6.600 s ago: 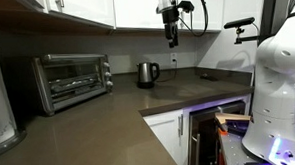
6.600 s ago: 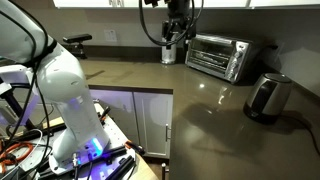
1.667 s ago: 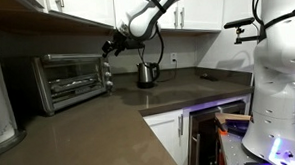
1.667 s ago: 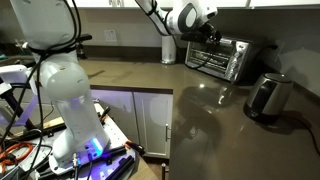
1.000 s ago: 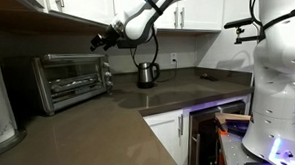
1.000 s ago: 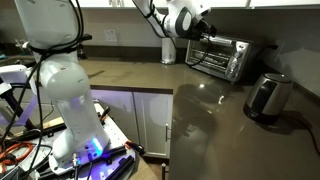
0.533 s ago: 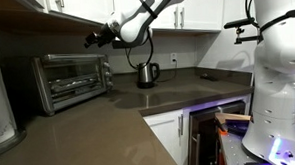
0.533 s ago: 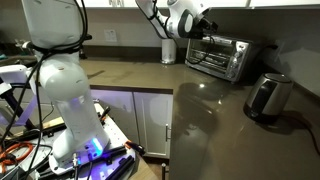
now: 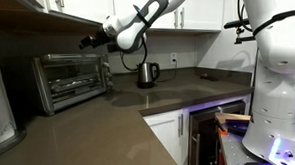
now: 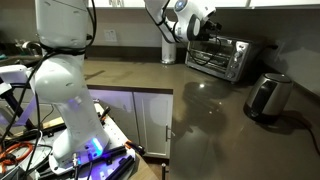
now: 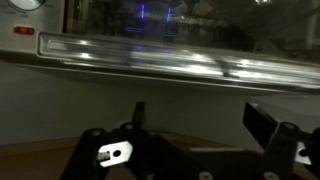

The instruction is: Open the mini oven door

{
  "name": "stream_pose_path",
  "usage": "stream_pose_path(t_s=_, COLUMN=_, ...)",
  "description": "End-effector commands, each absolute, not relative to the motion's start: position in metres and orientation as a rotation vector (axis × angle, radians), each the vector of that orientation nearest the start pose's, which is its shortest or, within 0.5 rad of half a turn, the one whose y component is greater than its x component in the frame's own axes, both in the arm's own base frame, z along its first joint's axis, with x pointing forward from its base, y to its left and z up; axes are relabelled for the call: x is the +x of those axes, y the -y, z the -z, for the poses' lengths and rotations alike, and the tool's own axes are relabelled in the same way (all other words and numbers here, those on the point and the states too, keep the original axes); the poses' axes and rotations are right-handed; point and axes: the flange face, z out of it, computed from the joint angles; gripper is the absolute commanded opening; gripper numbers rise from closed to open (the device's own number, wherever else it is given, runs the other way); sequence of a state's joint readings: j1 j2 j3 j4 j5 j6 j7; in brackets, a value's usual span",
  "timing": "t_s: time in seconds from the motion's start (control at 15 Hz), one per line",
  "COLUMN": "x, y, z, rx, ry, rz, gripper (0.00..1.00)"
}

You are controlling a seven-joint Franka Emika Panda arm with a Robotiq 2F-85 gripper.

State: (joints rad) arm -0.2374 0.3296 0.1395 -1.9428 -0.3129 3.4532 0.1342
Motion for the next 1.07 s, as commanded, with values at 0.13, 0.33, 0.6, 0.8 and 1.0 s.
stream_pose_path(t_s=0.13, x=0.674, y=0.049, z=-0.45, rx=-2.548, ry=0.079, rz=1.738, gripper=1.0)
stream_pose_path(t_s=0.33, x=0.676, y=0.047, z=-0.431, rx=-2.545, ry=0.038, rz=1.632, gripper=1.0)
stream_pose_path(t_s=0.6, x=0.677, y=0.055, z=-0.43, rx=-2.551, ry=0.003, rz=1.591, gripper=1.0)
stream_pose_path(t_s=0.8, x=0.677, y=0.057, z=-0.433, rx=-2.575, ry=-0.006, rz=1.57, gripper=1.0)
stream_pose_path(t_s=1.0, x=0.673, y=0.055, z=-0.436, rx=-2.623, ry=-0.012, rz=1.527, gripper=1.0)
